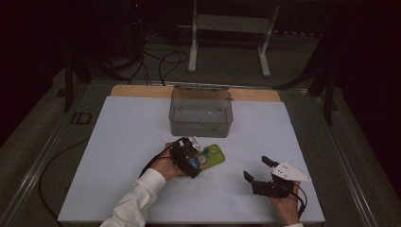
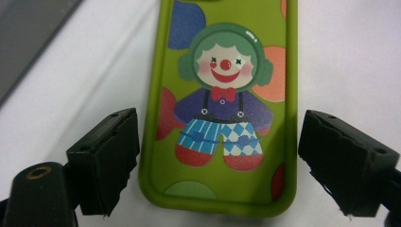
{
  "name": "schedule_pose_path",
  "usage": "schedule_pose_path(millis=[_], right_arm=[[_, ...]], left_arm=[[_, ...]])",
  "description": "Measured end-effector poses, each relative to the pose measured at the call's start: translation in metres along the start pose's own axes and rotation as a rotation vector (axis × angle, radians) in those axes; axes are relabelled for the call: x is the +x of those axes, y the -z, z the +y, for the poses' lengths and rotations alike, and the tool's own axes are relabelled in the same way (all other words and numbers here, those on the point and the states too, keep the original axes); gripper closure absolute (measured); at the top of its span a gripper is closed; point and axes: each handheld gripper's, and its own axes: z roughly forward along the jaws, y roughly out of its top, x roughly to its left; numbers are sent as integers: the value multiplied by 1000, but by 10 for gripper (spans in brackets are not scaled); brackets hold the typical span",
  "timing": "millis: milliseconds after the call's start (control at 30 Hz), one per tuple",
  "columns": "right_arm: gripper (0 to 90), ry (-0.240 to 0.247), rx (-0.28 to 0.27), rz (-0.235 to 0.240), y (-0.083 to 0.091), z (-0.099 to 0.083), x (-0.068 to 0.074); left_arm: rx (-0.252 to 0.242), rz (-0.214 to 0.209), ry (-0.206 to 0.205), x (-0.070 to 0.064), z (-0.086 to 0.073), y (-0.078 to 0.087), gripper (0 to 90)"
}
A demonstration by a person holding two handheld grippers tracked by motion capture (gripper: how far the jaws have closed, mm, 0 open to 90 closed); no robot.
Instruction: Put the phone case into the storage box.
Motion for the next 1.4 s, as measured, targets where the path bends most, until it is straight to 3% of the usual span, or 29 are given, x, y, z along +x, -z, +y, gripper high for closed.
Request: schedule_pose_path(millis=[233, 600, 833, 1067, 1400], right_arm=[[105, 0, 0, 2, 0, 0, 0], [105, 3, 5, -1, -1, 0, 1], [105, -1, 7, -1, 0, 0, 0], [105, 1, 5, 0, 0, 0, -1], [105, -3, 11, -2, -1, 0, 1]], left_arm=[[45, -30, 31, 3, 2, -8, 134], [82, -36, 20, 4, 7, -8, 148], [74, -30, 18, 3, 6, -7, 159], [44, -4, 32, 3, 1, -3, 161], [-84, 57, 81, -3, -9, 22, 161]])
